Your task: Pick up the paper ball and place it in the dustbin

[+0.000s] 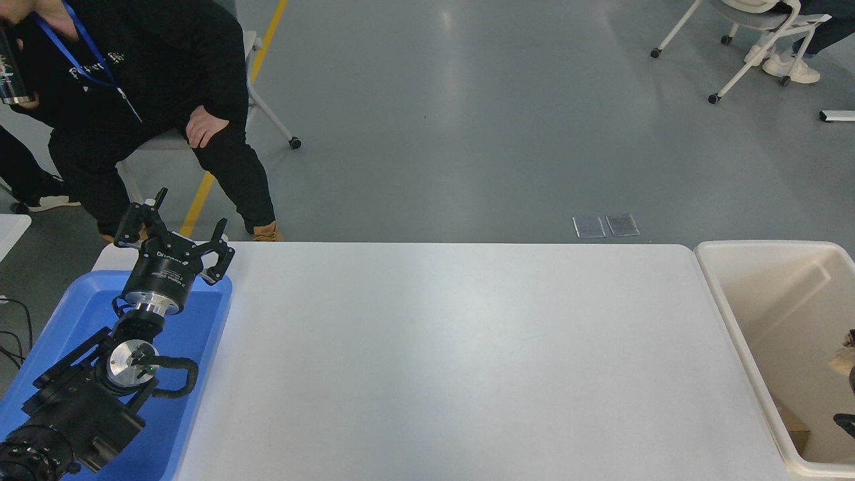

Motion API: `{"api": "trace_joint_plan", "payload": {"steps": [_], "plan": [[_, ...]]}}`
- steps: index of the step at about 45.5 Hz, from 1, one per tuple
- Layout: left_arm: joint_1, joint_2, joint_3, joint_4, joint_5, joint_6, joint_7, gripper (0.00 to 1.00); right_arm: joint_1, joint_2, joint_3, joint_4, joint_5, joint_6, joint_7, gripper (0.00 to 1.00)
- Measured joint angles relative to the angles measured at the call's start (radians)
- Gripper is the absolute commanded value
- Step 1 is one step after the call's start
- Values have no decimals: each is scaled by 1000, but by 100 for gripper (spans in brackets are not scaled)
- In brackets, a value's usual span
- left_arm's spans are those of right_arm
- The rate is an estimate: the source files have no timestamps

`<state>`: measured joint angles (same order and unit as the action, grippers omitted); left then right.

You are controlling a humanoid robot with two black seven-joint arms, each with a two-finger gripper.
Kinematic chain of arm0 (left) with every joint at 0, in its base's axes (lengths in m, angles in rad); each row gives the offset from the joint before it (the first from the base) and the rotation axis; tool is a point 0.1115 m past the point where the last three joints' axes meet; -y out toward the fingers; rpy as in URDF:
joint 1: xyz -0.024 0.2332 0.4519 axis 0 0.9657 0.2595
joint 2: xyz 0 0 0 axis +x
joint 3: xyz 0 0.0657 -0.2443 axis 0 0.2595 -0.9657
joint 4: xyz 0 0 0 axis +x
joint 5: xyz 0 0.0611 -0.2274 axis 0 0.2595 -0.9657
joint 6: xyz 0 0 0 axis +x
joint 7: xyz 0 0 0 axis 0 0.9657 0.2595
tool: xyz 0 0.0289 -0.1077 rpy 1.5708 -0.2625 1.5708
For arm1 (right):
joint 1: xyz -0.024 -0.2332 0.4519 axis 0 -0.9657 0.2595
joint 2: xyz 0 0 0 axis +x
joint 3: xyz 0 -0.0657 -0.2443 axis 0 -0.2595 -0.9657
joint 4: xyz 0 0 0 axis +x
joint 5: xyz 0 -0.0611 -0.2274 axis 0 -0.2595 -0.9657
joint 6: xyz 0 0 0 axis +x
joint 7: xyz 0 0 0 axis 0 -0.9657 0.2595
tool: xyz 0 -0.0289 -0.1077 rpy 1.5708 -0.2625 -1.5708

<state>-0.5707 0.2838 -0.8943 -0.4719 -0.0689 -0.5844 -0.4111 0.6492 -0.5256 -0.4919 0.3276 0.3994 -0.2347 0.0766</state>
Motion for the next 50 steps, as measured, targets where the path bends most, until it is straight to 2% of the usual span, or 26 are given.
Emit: {"api": "trace_joint_plan", "payload": {"steps": [2, 8, 10, 14, 36, 50], "plan": [[0, 0, 0, 0, 0, 0, 0, 99, -4, 5, 3, 0, 0, -2, 0, 48], [0, 0, 0, 0, 1, 0, 0, 99, -13, 17, 11, 0, 0, -5, 0, 79], [0, 0, 0, 0, 1, 0, 0, 99, -15, 19, 12, 0, 1, -5, 0, 87], [0, 0, 0, 0, 1, 0, 0, 99, -18, 24, 15, 1, 1, -6, 0, 99], [0, 0, 0, 0, 0, 0, 0, 99, 11, 39, 7, 4, -27, -1, 0, 100], [-1, 0, 0, 0, 0, -1, 0, 99, 272, -6, -136, 76, -161, 32, 0, 100]]}}
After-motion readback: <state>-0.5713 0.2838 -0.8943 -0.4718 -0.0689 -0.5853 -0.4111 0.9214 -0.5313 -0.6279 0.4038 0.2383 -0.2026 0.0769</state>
